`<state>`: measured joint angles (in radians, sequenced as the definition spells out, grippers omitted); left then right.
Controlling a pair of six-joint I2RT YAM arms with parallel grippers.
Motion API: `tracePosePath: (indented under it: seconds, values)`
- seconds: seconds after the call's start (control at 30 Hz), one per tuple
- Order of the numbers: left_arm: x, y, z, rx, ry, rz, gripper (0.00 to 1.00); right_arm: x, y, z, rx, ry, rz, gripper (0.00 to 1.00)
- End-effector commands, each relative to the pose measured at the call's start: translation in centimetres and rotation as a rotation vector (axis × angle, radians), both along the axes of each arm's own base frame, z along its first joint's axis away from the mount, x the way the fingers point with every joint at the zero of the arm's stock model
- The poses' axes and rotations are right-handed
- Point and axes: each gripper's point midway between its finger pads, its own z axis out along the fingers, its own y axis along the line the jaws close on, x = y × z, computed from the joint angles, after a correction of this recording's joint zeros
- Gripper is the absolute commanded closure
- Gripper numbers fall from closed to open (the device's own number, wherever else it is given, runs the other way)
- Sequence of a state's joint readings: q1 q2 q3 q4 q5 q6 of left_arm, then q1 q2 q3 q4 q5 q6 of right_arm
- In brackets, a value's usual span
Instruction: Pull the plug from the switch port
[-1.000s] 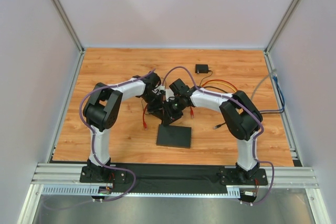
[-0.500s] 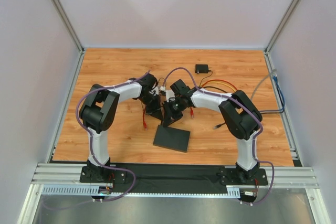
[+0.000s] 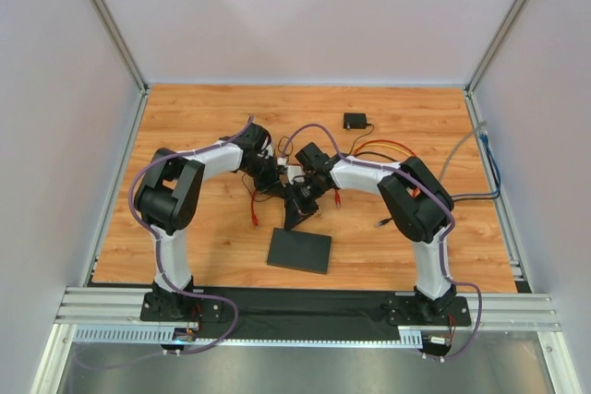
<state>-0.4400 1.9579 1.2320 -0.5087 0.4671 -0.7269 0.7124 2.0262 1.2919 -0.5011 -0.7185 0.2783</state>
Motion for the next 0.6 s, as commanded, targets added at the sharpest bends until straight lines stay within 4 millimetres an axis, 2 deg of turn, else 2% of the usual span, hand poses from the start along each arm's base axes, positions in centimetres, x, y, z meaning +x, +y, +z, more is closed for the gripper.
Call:
tracePosePath:
  seconds: [0.0,0.13,0.3,0.4,0.53,0.57]
  values:
    - [3.3,-1.3,3.0,-0.074,-0.129,0.047,1.00,-2.2,-0.6,-1.8,-0.069,0.084,0.039,0.87]
    - [3.4,-0.6,3.4,-0.043,-0.151,0.035,1.00,-1.2,-0.7,-1.3,-0.060,0.073,-0.017,0.87]
    - [3.0,1.4,4.0,0.001,-0.149,0.013,1.00,1.8,-2.2,0.8,-0.087,0.023,-0.117,0.86]
    - [2.3,2.2,5.6,0.016,-0.184,-0.031,1.00,3.6,-3.6,2.5,-0.130,-0.025,-0.167,0.83]
    - [2.1,3.5,9.1,0.057,-0.291,-0.076,1.00,6.7,-6.3,5.8,-0.169,-0.124,-0.279,0.78]
    - [2.1,3.7,9.8,0.067,-0.311,-0.082,1.00,6.7,-7.1,6.3,-0.188,-0.122,-0.291,0.77]
